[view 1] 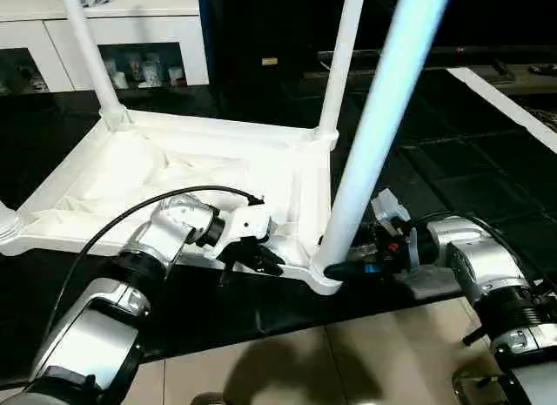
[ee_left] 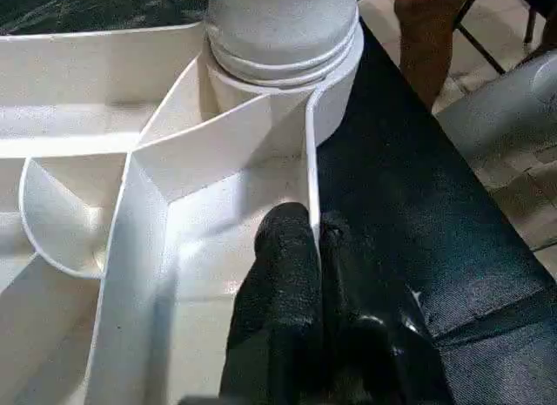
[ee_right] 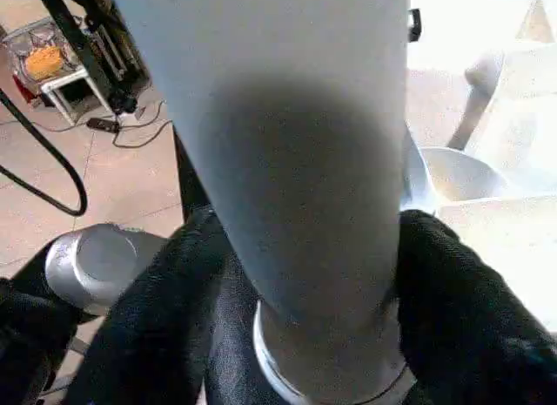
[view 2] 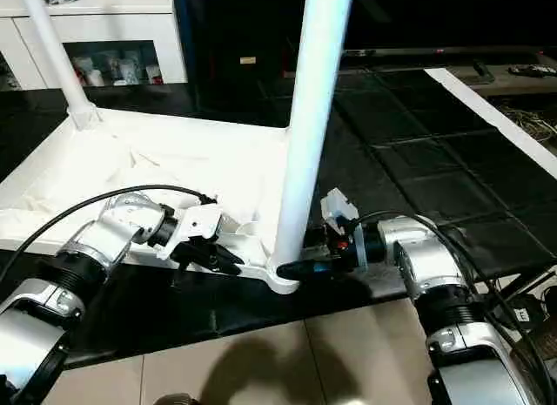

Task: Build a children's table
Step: Rotate leg to tighten

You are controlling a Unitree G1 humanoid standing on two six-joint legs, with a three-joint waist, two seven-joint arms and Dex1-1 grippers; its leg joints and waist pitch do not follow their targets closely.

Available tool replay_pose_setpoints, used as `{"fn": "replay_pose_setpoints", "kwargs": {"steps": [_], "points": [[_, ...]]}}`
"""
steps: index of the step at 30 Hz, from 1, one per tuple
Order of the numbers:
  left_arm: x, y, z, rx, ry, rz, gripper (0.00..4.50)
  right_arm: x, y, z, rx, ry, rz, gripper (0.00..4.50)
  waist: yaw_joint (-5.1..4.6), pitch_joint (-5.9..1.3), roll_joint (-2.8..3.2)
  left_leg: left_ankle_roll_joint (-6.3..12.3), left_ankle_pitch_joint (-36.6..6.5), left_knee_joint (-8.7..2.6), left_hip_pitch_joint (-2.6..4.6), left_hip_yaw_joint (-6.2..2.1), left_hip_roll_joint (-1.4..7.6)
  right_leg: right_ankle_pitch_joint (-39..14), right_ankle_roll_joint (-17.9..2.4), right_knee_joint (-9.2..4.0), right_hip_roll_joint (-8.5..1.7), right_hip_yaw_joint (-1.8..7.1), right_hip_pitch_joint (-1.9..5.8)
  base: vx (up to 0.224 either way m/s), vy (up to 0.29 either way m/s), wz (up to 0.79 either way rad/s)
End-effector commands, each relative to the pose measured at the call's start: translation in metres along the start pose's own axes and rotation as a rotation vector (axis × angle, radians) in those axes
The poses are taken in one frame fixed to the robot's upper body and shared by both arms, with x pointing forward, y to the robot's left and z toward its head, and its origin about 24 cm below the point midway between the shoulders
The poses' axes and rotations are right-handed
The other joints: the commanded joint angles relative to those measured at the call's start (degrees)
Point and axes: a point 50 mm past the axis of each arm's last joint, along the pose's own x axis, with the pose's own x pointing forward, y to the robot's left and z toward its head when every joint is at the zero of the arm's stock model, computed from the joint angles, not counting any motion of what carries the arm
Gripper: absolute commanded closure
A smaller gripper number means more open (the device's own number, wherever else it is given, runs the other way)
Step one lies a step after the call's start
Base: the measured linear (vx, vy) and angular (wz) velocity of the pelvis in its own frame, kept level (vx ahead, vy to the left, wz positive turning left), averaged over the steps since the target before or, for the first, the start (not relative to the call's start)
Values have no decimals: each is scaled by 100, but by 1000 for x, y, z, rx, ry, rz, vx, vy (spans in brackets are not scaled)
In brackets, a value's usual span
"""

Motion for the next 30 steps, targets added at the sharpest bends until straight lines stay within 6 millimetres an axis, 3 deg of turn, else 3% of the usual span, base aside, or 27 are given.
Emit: {"fn": "replay_pose_setpoints", "kwargs": {"steps": [1, 8, 12, 15, 18, 20, 22, 23, 25, 28, 29, 30], "points": [[7, 0, 4, 42, 39, -51, 450, 1, -1, 5, -11, -1, 26, 182, -24, -417, -44, 318, -1134, -320, 25, 63, 40, -1317, -1269, -390, -310, 206, 351, 0, 0, 0], [8, 6, 0, -25, 59, 46, 450, 3, 2, 2, 1, -8, 25, 232, -2, -411, -37, 319, -1103, -311, 33, 69, 36, -1263, -1274, -392, -301, 209, 342, 0, 0, 0], [11, 13, 4, -110, -7, 122, 450, 9, 3, -1, 9, -32, -21, 245, 24, -362, -42, 236, -1458, -342, 64, 60, 32, -2029, -1098, -477, -326, 200, 328, 0, 0, 0], [19, 22, 12, -170, -46, 236, 450, 27, -5, -5, 73, -74, -211, 248, -26, -336, -34, 86, -1753, -379, 105, 31, 22, -2638, -876, -541, -329, 190, 298, 0, 0, 0], [26, 30, 22, -218, -78, 314, 450, 42, -13, -4, 127, -112, -347, 250, -144, -325, -35, -6, -1810, -402, 49, -9, -23, -3123, -608, -593, -323, 154, 318, 0, 0, 0], [35, 39, 36, -270, -117, 393, 450, 61, -19, -1, 176, -136, -477, 251, -236, -337, -44, -36, -1807, -388, 60, -26, -49, -3328, -482, -634, -333, 126, 299, 0, 0, 0], [41, 46, 48, -305, -154, 468, 450, 77, -23, 3, 210, -152, -553, 251, -296, -339, -30, -17, -1818, -388, 54, -41, -68, -3332, -475, -642, -332, 111, 298, 0, 0, 0], [44, 48, 54, -317, -171, 495, 450, 83, -25, 5, 222, -151, -596, 251, -328, -343, -35, 40, -1847, -369, 79, -28, -81, -3336, -484, -667, -331, 117, 261, 0, 0, 0], [50, 52, 64, -330, -201, 538, 450, 92, -30, 8, 247, -156, -667, 251, -359, -358, -25, 105, -1763, -386, 43, -41, -81, -3148, -551, -652, -327, 119, 288, 0, 0, 0], [54, 54, 72, -319, -217, 559, 450, 99, -32, 13, 256, -177, -692, 251, -350, -383, -26, 203, -1604, -393, 27, -16, -63, -2454, -750, -591, -309, 156, 306, 0, 0, 0], [54, 54, 73, -307, -215, 561, 450, 99, -33, 14, 249, -180, -698, 218, -344, -386, -26, 223, -1560, -391, 25, -10, -58, -2296, -793, -576, -307, 166, 306, 0, 0, 0], [54, 54, 74, -300, -211, 566, 450, 99, -34, 15, 243, -181, -711, 218, -339, -393, -26, 250, -1469, -390, 9, -3, -58, -2034, -867, -544, -305, 173, 326, 0, 0, 0]]}}
